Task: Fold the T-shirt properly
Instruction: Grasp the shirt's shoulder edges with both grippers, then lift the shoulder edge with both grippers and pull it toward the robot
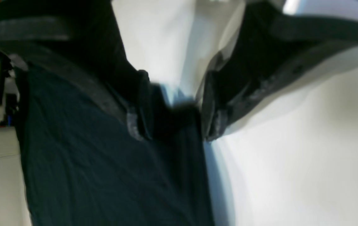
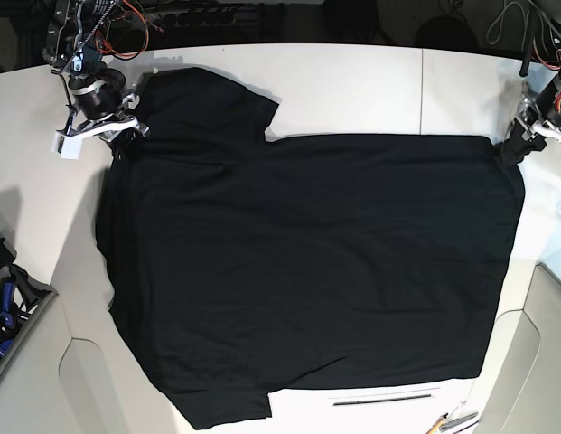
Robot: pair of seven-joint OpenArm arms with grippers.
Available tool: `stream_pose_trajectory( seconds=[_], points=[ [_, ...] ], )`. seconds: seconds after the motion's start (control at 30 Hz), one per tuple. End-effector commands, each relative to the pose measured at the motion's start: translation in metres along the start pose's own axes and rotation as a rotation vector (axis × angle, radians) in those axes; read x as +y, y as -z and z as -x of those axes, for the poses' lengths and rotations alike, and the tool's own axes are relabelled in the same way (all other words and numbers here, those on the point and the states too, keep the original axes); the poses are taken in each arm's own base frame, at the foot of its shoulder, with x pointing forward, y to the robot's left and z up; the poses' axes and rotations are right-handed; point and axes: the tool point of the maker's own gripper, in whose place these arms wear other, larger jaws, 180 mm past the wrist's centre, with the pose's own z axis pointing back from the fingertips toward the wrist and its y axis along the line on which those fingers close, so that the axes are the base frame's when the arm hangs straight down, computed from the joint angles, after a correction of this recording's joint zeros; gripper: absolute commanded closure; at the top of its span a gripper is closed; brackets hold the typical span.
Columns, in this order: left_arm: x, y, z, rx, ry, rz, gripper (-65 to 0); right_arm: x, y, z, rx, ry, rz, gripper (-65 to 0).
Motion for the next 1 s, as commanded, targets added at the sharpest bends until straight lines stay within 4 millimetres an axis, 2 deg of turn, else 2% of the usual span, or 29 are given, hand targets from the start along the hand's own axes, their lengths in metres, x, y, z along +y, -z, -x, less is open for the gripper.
stream_pose_trajectory(
  seconds=[0.0, 0.17, 0.23, 0.33, 0.37, 0.53, 0.63, 0.83, 0.97],
  points=[
    [0.02, -0.004, 0.009, 0.066, 0.019, -0.102, -29.5, 0.003, -0.001, -0.011, -0.031, -0.01, -0.017, 0.0],
    [0.023, -0.003, 0.006, 0.056, 0.027, -0.124, -27.5, 0.003, -0.001, -0.011, -0.031, -0.01, -0.017, 0.0],
    [0.023, -0.003, 0.006, 0.056, 0.027, -0.124, -18.9, 0.003, -0.001, -0.011, -0.031, -0.01, -0.017, 0.0],
    [0.023, -0.003, 0.006, 0.055, 0.027, -0.123, -1.3, 0.003, -0.001, -0.011, -0.031, -0.01, -0.017, 0.0],
    [0.023, -0.003, 0.006, 0.056, 0.03, -0.121, 0.0, 0.003, -0.001, -0.011, -0.032, -0.011, -0.018, 0.0],
    [0.022, -0.005, 0.006, 0.055, 0.041, -0.11, 0.0, 0.008, -0.006, -0.022, -0.034, -0.036, -0.024, 0.0],
    [0.024, -0.009, 0.003, 0.049, 0.024, -0.108, 0.0, 0.008, -0.017, -0.035, -0.049, -0.074, -0.021, 0.0],
    [0.016, -0.023, -0.008, 0.014, -0.019, -0.023, 0.0, -0.007, -0.047, -0.052, -0.063, -0.178, 0.014, 0.0],
    [0.02, -0.033, -0.006, 0.013, -0.046, -0.021, 0.0, -0.014, -0.062, -0.05, -0.039, -0.218, 0.035, 0.0]
  ],
)
